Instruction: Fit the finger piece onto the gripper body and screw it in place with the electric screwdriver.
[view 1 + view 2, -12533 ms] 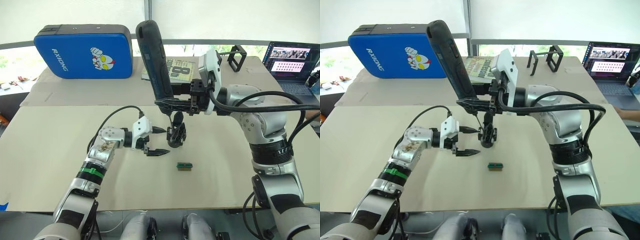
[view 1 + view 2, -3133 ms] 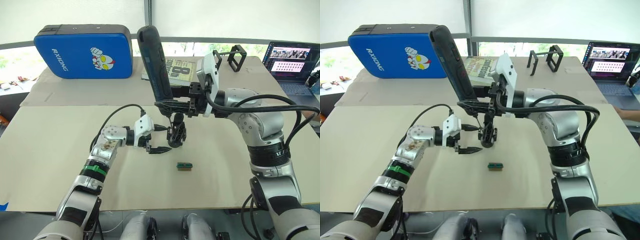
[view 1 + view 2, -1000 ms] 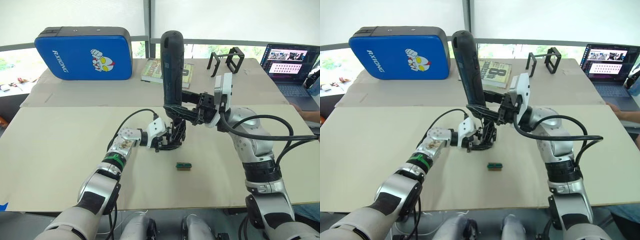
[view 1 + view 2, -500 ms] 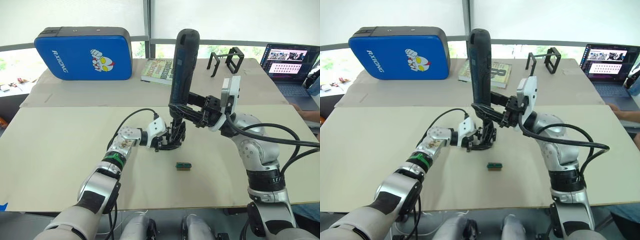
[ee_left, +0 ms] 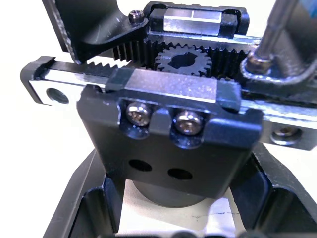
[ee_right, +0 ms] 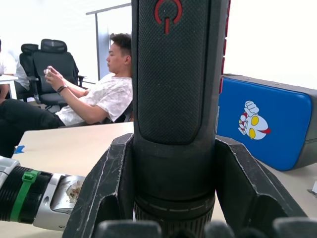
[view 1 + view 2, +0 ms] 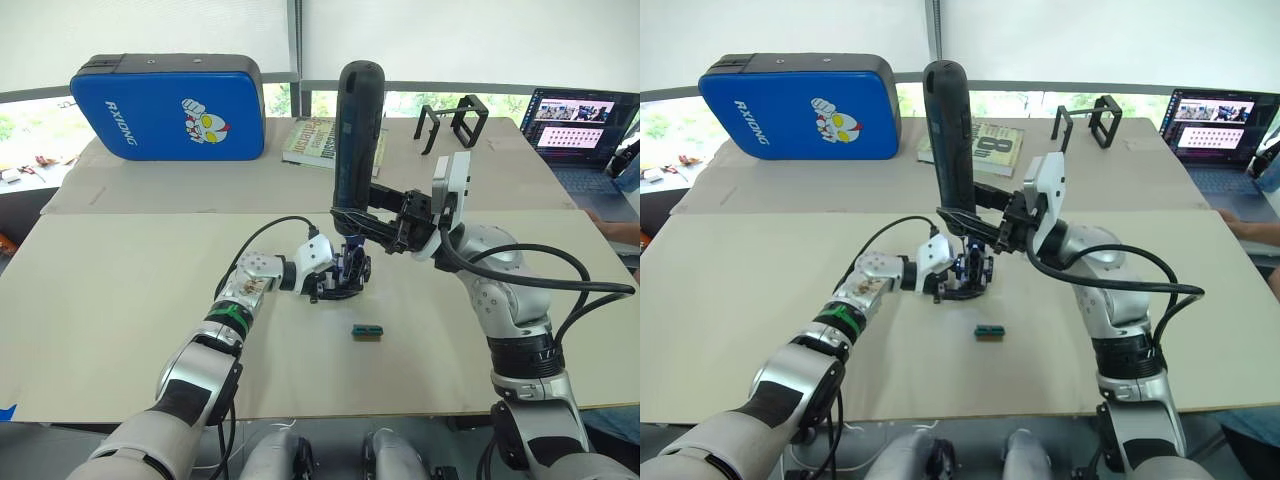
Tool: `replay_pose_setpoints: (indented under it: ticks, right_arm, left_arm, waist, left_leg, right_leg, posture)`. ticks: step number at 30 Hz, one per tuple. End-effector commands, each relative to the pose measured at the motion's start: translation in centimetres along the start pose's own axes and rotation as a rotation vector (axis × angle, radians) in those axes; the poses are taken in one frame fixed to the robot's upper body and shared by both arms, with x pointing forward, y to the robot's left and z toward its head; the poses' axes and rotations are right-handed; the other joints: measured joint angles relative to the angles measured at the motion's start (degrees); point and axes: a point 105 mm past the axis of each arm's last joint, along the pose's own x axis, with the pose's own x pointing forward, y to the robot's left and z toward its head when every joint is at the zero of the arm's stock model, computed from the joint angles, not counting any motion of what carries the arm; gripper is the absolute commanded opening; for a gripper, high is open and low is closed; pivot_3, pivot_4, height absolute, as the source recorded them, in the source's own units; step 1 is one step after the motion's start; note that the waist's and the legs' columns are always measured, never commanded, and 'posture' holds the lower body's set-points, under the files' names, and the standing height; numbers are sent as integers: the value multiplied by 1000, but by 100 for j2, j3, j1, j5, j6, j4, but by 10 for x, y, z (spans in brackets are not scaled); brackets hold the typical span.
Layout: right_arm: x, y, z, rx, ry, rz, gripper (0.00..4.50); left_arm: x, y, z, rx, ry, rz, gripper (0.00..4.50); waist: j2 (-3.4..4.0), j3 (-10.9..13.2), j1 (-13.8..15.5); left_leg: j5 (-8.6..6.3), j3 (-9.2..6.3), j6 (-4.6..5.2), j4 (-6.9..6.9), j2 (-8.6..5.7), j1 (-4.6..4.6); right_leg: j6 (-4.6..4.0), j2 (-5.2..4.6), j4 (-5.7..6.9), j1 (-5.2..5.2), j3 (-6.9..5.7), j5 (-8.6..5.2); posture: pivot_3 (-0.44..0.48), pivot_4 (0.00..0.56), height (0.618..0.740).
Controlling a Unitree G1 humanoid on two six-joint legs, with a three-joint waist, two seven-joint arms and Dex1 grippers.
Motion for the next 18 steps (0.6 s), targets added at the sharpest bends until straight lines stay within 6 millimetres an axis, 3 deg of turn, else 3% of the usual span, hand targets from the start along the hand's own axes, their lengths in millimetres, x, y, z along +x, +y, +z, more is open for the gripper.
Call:
replay_pose_setpoints:
  ticks: [1,18]
  right_arm:
    - [-10,-3,-33,53,123,-28,1863]
    - [-12,-4,-35,46,139,-34,1863]
  left_arm:
    - [-6,14,15,35,-30,57,2335]
    - [-6,13,14,31,-34,56,2335]
  waist:
    - [-1,-1,-1]
    - [-3,-2,0]
  left_leg:
    - [0,0,0,0,0,1]
    - [0,0,0,-1,1,5]
  right_leg:
    - [0,0,0,0,0,0]
    - [-1,-6,-1,1,2,0]
  posture:
    - [0,150,740]
    - [0,150,740]
